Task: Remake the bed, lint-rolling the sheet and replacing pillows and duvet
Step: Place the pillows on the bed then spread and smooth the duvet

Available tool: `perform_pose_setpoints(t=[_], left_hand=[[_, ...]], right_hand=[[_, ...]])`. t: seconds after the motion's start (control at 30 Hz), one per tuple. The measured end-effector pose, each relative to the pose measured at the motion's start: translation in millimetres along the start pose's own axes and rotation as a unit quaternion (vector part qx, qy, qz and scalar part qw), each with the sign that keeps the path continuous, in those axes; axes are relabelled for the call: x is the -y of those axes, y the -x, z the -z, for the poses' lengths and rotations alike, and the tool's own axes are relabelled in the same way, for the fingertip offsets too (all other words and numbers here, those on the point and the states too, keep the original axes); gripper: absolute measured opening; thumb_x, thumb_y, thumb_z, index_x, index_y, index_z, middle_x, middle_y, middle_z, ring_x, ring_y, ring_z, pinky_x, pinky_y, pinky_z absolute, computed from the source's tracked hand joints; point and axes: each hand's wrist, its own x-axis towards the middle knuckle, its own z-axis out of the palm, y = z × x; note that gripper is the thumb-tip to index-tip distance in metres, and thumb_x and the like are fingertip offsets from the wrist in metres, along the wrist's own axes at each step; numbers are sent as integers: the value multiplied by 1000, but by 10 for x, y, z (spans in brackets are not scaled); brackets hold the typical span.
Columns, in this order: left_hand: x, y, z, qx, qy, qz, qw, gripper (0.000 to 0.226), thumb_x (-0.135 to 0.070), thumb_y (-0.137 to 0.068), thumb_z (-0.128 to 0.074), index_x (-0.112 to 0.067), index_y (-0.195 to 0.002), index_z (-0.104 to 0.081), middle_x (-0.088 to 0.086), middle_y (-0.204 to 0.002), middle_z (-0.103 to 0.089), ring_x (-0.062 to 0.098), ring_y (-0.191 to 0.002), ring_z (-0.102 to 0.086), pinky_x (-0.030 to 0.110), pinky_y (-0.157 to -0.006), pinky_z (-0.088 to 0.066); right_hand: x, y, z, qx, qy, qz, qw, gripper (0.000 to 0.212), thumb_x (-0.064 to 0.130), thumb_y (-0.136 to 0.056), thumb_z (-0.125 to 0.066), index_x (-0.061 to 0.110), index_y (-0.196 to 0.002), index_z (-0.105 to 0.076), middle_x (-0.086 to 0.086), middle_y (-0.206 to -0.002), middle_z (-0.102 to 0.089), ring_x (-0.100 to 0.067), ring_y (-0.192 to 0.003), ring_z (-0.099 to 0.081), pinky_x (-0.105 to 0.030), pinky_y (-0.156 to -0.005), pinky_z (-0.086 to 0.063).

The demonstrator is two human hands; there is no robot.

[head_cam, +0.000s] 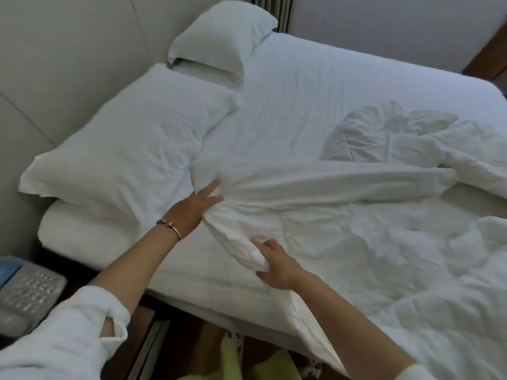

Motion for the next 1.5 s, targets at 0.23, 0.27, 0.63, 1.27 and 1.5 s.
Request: perform_pose_setpoints(t=[0.23, 0.27, 0.63, 1.27, 1.5], left_hand=[[180, 264, -763, 255, 58, 163, 951, 77, 9, -90, -35, -28, -154, -12, -16, -157, 19, 24, -146, -16, 25, -107, -35], [148, 208, -822, 253, 96, 196, 942, 76, 6, -90, -36, -27, -154, -13, -18, -158, 17, 24, -147, -16, 30, -112, -31], [-210, -1046, -805, 181, 30, 290, 939, 43, -44, -97, -41, -25, -135, -50, 1, -137, -51, 25, -121, -51, 34, -93, -42], [982, -860, -338, -8, 121, 201, 972, 31, -50, -90, -57, -20, -96, -54, -3, -99, -57, 26, -88, -63, 30, -62, -37], [2754, 928, 1466, -226, 12, 482, 846, 40, -50, -79, -70, -19, -80, -45, 1, -86, -56, 32, -81, -59, 32, -60, -30]], right_hand=[[-309, -555, 102, -46, 37, -60, 996, 93, 36, -88, -69, 25, -157, -7, -3, -162, 4, -28, -149, -4, -41, -117, -23], [-393, -623, 195, -80, 38, -76, 993, 93, 31, -88, -70, 25, -157, -8, -4, -162, 4, -30, -148, -10, -42, -115, -27], [-1371, -1331, 1275, -81, 93, -177, 977, 96, 50, -90, -62, 22, -156, 1, 0, -164, 7, -26, -142, -35, -44, -105, -38], [262, -2040, 1732, -301, -67, -47, 950, 27, 23, -86, -67, 12, -80, -44, -2, -60, -46, -19, -55, -44, -35, -51, -33], [3549, -3558, 1469, -210, -37, 344, 914, 11, -2, -86, -56, 5, -88, -48, 8, -69, -43, 0, -61, -40, -13, -57, -30]])
